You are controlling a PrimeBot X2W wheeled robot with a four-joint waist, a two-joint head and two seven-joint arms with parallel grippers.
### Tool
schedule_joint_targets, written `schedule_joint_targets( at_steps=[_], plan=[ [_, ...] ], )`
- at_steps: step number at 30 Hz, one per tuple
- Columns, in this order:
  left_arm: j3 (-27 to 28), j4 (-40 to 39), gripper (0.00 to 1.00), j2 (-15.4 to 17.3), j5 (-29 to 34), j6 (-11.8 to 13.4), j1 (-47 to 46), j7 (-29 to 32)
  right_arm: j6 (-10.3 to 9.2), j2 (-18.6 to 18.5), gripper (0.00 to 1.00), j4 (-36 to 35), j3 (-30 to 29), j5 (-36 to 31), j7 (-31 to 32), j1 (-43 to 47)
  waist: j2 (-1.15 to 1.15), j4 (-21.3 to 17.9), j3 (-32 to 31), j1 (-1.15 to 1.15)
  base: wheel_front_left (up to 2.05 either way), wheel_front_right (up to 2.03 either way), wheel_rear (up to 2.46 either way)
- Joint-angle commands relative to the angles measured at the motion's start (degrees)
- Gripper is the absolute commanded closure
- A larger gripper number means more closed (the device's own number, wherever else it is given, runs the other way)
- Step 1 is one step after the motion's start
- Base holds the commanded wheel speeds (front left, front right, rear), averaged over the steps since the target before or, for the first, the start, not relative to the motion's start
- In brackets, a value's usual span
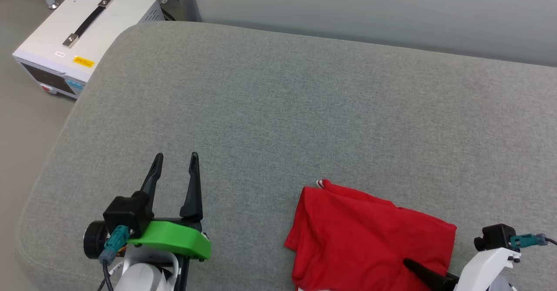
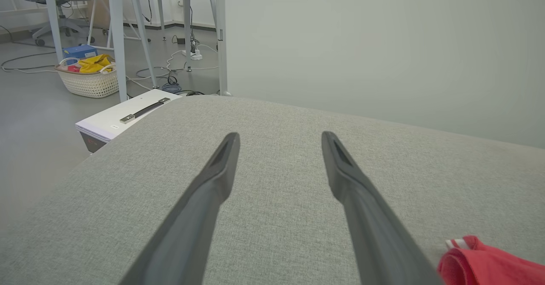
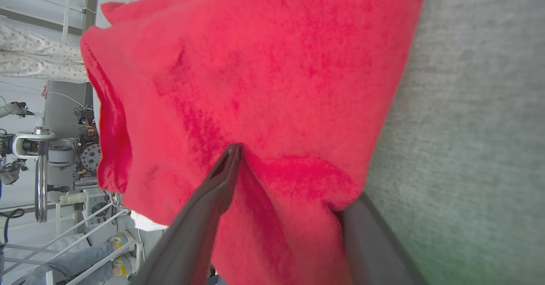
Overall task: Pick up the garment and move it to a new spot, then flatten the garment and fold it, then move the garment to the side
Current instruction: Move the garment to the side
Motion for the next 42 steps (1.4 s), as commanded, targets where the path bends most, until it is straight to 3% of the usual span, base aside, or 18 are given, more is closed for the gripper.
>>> schedule_joint_targets(
  at_steps=[1,2,11,20,27,33,34,42],
  plan=[
    [0.42,0.11,0.0,-0.5,0.78,-0.35,-0.79,-0.33,-0.11,0.39,0.93,2.04,1.96,0.16,0.76,0.11,0.0,-0.11,0.08,0.0,0.0,0.0,0.0],
    [0.76,0.45,0.0,-0.74,1.14,-0.56,-0.64,-0.33,-0.11,-0.27,1.0,1.62,3.01,0.57,-0.05,-0.71,0.0,-0.69,-0.23,0.0,0.0,0.0,0.0],
    [1.92,1.06,0.0,-0.86,1.7,-1.16,0.98,-0.33,-0.11,-6.31,1.0,-3.73,5.3,-4.35,-2.39,-3.46,0.0,-5.41,-3.45,0.0,0.0,0.0,0.0],
    [2.97,-0.28,0.0,-1.82,3.14,-1.41,2.43,-0.33,-0.11,-12.99,1.0,-7.88,2.87,-14.43,3.58,-6.63,0.0,-18.28,-2.71,0.0,0.0,0.0,0.0],
    [2.95,-0.46,0.0,-2.49,4.18,-2.69,0.3,-0.34,-0.11,-14.54,1.0,-7.4,1.99,-16.59,5.09,-10.8,0.0,-28.58,0.47,0.0,0.0,0.0,0.0],
    [2.76,-0.54,0.0,-1.53,5.52,-3.6,-3.07,-0.34,-0.11,-14.85,1.0,-3.03,3.61,-16.91,1.56,-18.37,0.0,-34.84,5.2,0.0,0.0,0.0,0.0],
    [2.09,-1.0,0.0,-0.9,6.2,-4.23,-5.44,0.16,-0.11,-14.29,1.0,0.83,3.61,-17.42,-2.41,-23.19,0.0,-36.38,8.3,0.0,0.0,0.0,0.0],
    [-0.48,-4.39,0.0,1.24,8.95,-6.25,-12.47,3.19,-0.11,-15.97,1.0,14.42,3.06,-20.25,-12.9,-35.49,0.0,-34.51,18.62,0.0,0.0,0.0,0.0]
  ],
)
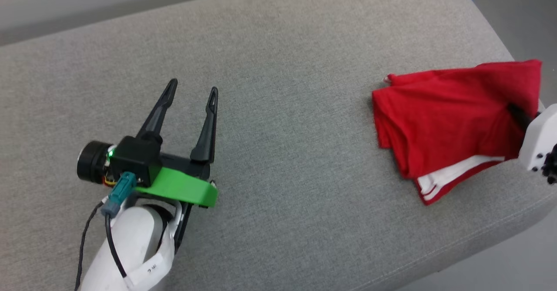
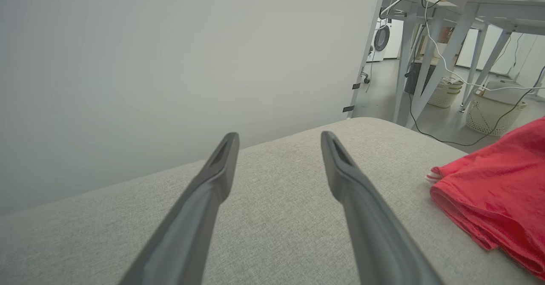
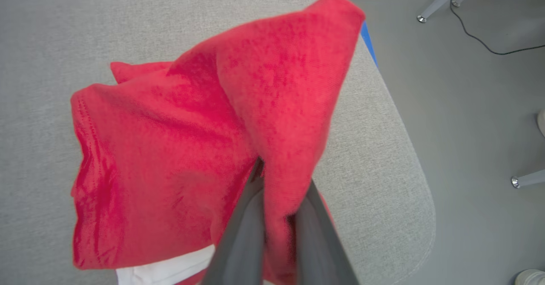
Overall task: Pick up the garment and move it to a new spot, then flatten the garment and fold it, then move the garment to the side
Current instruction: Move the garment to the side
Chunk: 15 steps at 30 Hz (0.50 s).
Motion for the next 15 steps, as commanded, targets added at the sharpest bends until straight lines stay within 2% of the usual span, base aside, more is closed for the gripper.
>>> schedule_joint_targets(
  at_steps=[1,9,15],
  plan=[
    [-0.14,-0.67,0.0,0.8,0.77,-0.52,-2.24,0.49,-0.05,-0.82,1.0,2.13,-0.41,-0.73,-1.71,-2.71,0.0,0.36,10.81,0.0,0.0,0.0,0.0],
    [-1.16,-3.83,0.0,2.75,2.79,-1.82,-8.63,2.86,-0.05,-4.12,1.0,16.19,-2.51,-5.63,-11.04,-14.51,0.0,3.47,18.96,0.0,0.0,0.0,0.0],
    [-1.39,-5.68,0.0,3.73,3.59,-1.97,-10.97,4.28,-0.05,-4.57,1.0,27.51,-7.0,-11.72,-17.45,-21.42,0.0,4.33,22.57,0.0,0.0,0.0,0.0]
  ],
)
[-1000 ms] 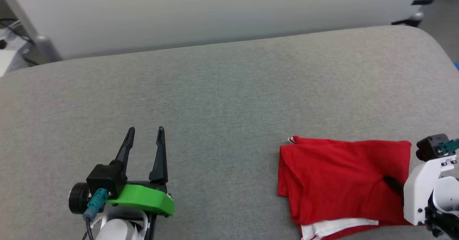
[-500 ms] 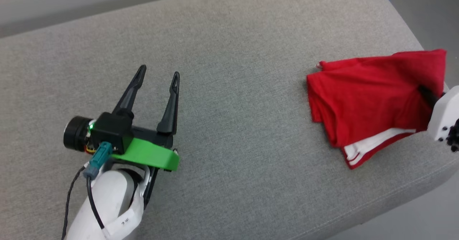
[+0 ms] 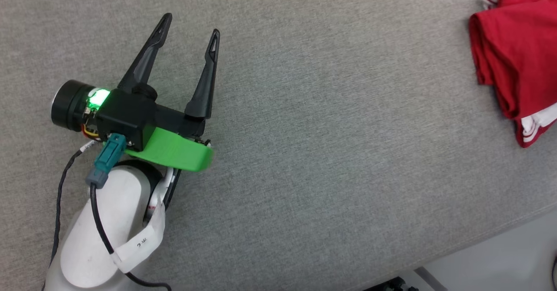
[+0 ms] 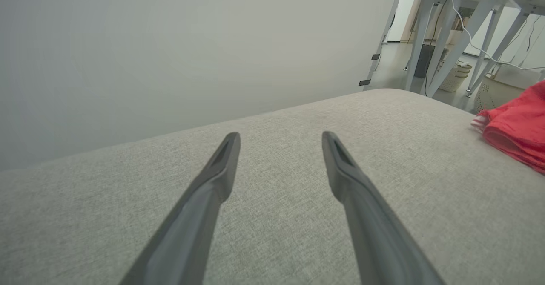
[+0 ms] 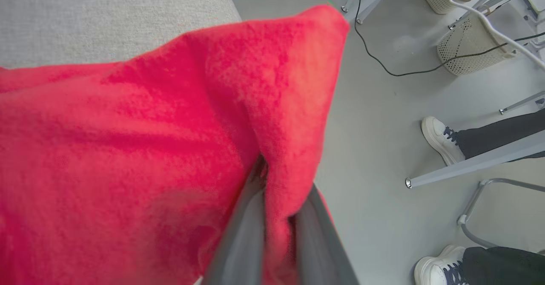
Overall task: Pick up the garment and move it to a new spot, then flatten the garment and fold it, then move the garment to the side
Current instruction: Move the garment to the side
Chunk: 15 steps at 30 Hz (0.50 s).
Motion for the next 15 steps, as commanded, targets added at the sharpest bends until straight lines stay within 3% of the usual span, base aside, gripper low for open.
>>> schedule_joint_targets(
  at_steps=[1,2,6,7,8,9,10,15],
  plan=[
    [-0.15,-0.54,0.0,0.47,0.65,-0.32,-1.37,0.35,-0.05,-0.42,1.0,2.25,-0.91,-2.46,-1.56,-1.75,0.0,2.49,5.44,-0.02,0.0,0.0,0.0],
    [-0.42,-1.41,0.0,0.86,1.01,-0.34,-1.96,0.95,-0.05,-0.42,1.0,7.52,-3.68,-7.99,-5.13,-4.5,0.0,2.51,6.19,-0.02,0.0,0.0,0.0],
    [-0.72,-2.48,0.0,1.32,1.37,-0.34,-2.43,1.55,-0.05,-0.38,0.97,12.94,-9.2,-15.51,-10.17,-7.26,0.0,2.5,6.48,-0.02,0.0,0.0,0.0],
    [-0.76,-2.61,0.0,1.36,1.37,-0.31,-2.45,1.62,-0.05,-0.5,0.8,13.71,-10.27,-17.72,-11.16,-7.64,0.0,2.49,6.43,-0.02,0.0,0.0,0.0],
    [-0.78,-2.69,0.0,1.42,1.36,-0.26,-2.46,1.69,-0.05,-0.29,0.32,14.42,-11.75,-20.09,-12.27,-8.07,0.0,2.44,6.34,-0.02,0.0,0.0,0.0],
    [-0.78,-2.7,0.0,1.47,1.33,-0.21,-2.44,1.71,-0.05,0.06,0.07,14.82,-13.18,-21.54,-13.22,-8.31,0.0,2.37,6.24,-0.02,0.0,0.0,0.0],
    [-0.78,-2.65,0.0,1.54,1.29,-0.15,-2.38,1.74,-0.05,0.23,0.0,14.93,-14.63,-23.96,-14.4,-8.33,0.0,2.24,6.05,-0.02,0.0,0.0,0.0],
    [-1.1,-1.66,0.0,1.31,0.76,-0.16,-2.19,1.27,-0.05,2.26,0.0,13.57,-22.89,-32.39,-16.92,-6.64,0.0,2.28,4.65,-0.02,0.0,0.0,0.0]
  ],
)
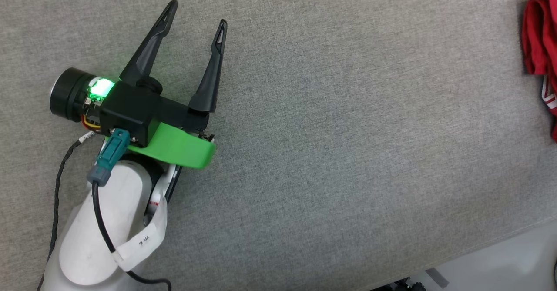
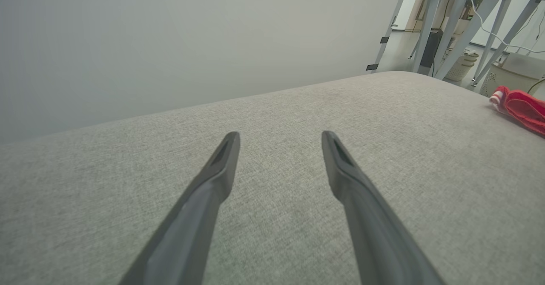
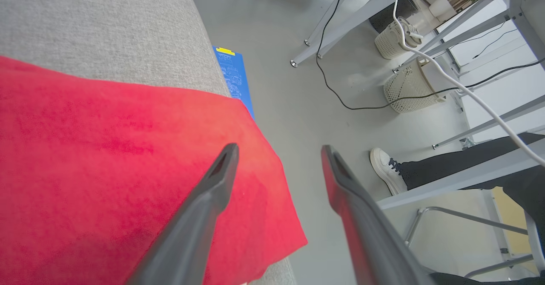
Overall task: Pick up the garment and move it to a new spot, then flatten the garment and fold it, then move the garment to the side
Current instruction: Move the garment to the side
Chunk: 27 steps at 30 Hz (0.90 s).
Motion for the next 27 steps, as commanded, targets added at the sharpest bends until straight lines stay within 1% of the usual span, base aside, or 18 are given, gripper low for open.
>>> schedule_joint_targets(
  at_steps=[1,6,9,12,13,16,21,25,27],
  plan=[
    [-0.03,0.96,0.0,0.21,-0.52,-0.03,-0.11,-0.63,-0.05,1.17,0.0,-1.47,-2.52,-2.72,-0.98,1.44,0.0,0.26,-1.25,-0.01,0.0,0.0,0.0],
    [-0.28,4.06,0.0,-1.26,-1.84,0.43,1.22,-2.99,-0.05,5.27,0.0,-5.68,-9.95,-8.11,-3.0,5.95,0.0,1.62,-4.79,-0.01,0.0,0.0,0.0],
    [-0.13,6.38,0.0,-2.35,-2.96,1.01,2.93,-4.84,-0.05,8.02,0.0,-8.28,-12.82,-8.92,-3.49,9.01,0.0,2.62,-8.09,-0.01,0.0,0.0,0.0],
    [0.23,8.78,0.0,-3.03,-4.06,1.27,4.65,-6.3,-0.05,10.71,0.0,-12.88,-13.03,-6.46,-3.55,12.09,0.0,3.71,-11.49,-0.01,0.0,0.0,0.0],
    [0.39,9.69,0.0,-3.33,-4.47,1.41,5.36,-6.75,-0.05,11.95,0.0,-14.77,-12.98,-4.61,-3.56,13.67,0.0,4.18,-12.73,-0.01,0.0,0.0,0.0],
    [0.79,11.97,0.0,-4.29,-5.55,1.68,7.34,-7.79,-0.05,14.01,0.0,-19.98,-12.38,-0.75,-3.57,19.07,0.0,5.62,-16.39,-0.01,0.0,0.0,0.0],
    [2.01,14.79,0.0,-5.99,-7.34,2.34,11.62,-8.75,-0.05,16.56,0.0,-26.97,-10.38,5.29,-3.58,28.7,0.0,8.05,-22.87,-0.01,0.0,0.0,0.0],
    [3.0,16.26,0.0,-6.87,-8.28,2.58,15.16,-8.98,-0.05,18.25,0.0,-31.23,-8.87,8.32,-3.58,35.21,0.0,9.81,-27.3,-0.01,0.0,0.0,0.0],
    [3.33,17.24,0.0,-7.29,-8.3,2.5,17.24,-9.03,-0.05,19.46,0.0,-34.39,-7.66,10.36,-3.58,39.96,0.0,11.51,-30.31,-0.01,0.0,0.0,0.0]
  ],
)
